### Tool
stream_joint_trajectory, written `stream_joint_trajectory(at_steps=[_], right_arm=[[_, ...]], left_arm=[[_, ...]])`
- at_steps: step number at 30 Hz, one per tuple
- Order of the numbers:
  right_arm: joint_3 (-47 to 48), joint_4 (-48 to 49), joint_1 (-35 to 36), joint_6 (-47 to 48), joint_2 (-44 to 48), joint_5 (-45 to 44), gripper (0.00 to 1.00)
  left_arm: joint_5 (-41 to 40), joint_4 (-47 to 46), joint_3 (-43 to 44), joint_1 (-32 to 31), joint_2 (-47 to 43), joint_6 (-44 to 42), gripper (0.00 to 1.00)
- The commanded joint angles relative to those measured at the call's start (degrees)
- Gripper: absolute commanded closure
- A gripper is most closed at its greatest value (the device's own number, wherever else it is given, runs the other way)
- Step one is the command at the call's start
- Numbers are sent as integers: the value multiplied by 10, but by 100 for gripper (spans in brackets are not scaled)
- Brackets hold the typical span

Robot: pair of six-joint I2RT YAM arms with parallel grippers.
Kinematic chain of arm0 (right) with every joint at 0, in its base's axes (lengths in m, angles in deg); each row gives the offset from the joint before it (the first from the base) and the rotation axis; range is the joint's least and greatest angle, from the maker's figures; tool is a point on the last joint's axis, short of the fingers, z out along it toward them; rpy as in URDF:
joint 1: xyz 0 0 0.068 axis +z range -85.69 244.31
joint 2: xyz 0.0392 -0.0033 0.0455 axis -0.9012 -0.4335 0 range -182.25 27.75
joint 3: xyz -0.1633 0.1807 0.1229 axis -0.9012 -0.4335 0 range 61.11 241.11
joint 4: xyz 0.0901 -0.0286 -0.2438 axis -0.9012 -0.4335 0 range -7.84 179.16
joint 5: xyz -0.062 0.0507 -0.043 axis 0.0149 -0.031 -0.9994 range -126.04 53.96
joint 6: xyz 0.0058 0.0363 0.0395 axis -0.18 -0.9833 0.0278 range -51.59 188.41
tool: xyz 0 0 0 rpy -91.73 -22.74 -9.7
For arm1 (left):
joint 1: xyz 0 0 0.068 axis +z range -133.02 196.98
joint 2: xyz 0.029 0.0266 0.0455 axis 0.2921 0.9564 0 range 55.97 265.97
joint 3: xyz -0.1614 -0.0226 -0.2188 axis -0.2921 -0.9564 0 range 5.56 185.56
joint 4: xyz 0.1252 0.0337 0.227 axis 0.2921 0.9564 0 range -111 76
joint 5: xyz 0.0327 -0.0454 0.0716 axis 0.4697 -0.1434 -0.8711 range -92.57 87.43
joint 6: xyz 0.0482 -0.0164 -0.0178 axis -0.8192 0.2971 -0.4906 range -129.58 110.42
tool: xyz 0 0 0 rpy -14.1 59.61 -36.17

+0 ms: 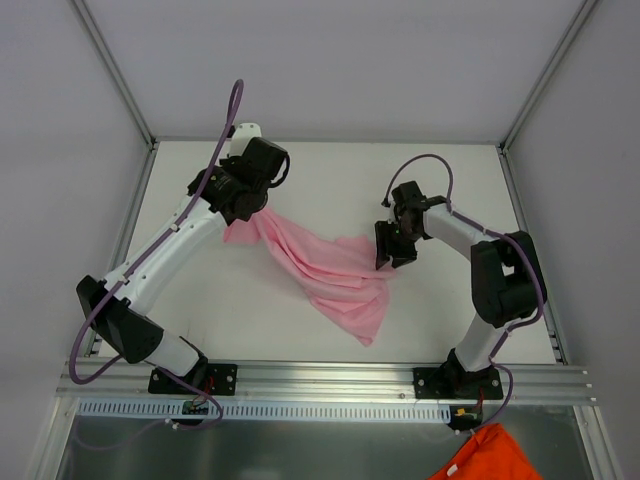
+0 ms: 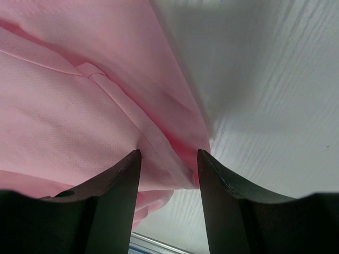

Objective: Fold and stack the t-shirts
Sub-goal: Flatten out the tshirt

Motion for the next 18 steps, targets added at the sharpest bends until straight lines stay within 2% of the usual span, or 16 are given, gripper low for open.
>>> stream_joint_trajectory(at_steps=[1, 3, 4, 7, 12, 16, 18], right_arm=[[-14, 11, 3, -11, 19, 22, 50], [-17, 16, 3, -12, 20, 25, 56], [-16, 16, 3, -13, 19, 25, 70], [-6, 11, 3, -15, 15, 27, 99], [51, -25, 7, -4, 4, 11, 99], [167, -89, 10, 17, -10, -47, 99], [267, -131, 9, 30, -19, -71, 99]], left_arm=[[-9, -12, -1, 0, -27, -11, 100], [-9, -12, -1, 0, -27, -11, 100], [-8, -13, -2, 0, -27, -11, 100], [-5, -14, -5, 0, -26, -10, 100], [5, -21, -15, 0, -29, -6, 100], [16, -29, -27, 0, -32, -1, 100], [22, -35, -30, 0, -33, 0, 100]])
